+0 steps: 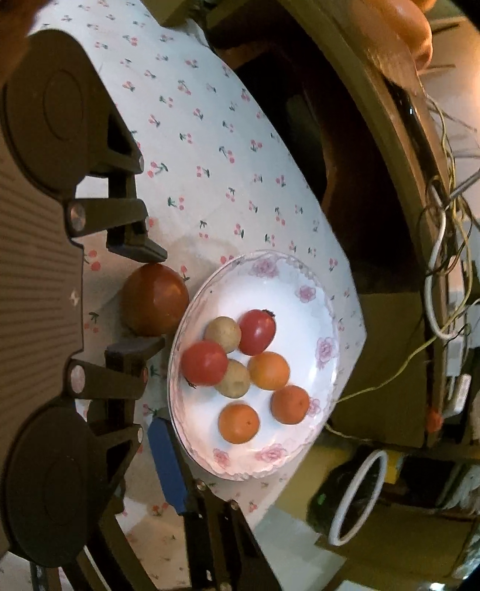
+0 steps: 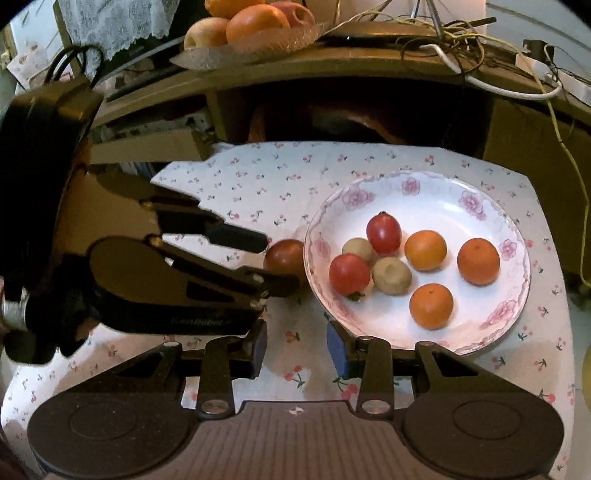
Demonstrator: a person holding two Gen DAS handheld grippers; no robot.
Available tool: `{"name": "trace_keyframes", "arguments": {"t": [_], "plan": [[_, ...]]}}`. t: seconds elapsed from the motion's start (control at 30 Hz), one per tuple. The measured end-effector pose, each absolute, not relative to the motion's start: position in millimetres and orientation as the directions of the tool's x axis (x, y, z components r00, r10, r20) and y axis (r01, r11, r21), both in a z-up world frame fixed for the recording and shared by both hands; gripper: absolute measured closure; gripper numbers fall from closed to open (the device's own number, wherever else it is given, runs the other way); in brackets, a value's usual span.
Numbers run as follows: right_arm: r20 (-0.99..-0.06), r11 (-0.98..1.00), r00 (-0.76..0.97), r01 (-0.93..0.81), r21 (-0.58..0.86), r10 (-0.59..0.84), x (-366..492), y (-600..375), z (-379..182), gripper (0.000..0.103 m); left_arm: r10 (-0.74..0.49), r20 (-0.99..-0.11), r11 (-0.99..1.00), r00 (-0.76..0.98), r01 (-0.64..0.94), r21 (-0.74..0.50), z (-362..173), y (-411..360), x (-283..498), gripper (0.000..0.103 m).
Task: Organize fruits
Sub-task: 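Close the left gripper on the large dark red fruit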
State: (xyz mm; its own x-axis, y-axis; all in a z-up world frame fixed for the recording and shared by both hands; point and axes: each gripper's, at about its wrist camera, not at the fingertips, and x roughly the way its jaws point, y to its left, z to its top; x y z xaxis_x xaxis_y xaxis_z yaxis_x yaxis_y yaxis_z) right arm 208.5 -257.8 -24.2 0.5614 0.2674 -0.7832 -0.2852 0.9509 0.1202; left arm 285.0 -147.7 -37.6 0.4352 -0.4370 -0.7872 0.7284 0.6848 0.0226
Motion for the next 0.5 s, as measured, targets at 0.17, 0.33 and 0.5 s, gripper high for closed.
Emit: {"name": "trace_keyframes", "arguments": {"t": [0.17,0.33,0.5], "plan": [[-0.797,0.956,0.547,-0.268,0.123,0.256,209.6,-264.8,-30.4,0.065,-0.428,-0.792,0.671,0.434,0.74,0.043,-45.5,-151.9,285.4,0.056],[-0.797,0.953,0.541,-0.272,0.137,0.269,208.8,-265.9,-29.1,0.065,-0.451,-0.799,0.662,0.398,0.75,-0.001,-42.4,-142.5,278.9,0.057],[-0.794,0.94,0.537,-0.32,0.121,0.285,204.4,-260.7,-25.2,0.065,-0.441,-0.815,0.621,0.376,0.783,0.025,-41.1,-133.4,260.1,0.057]]}}
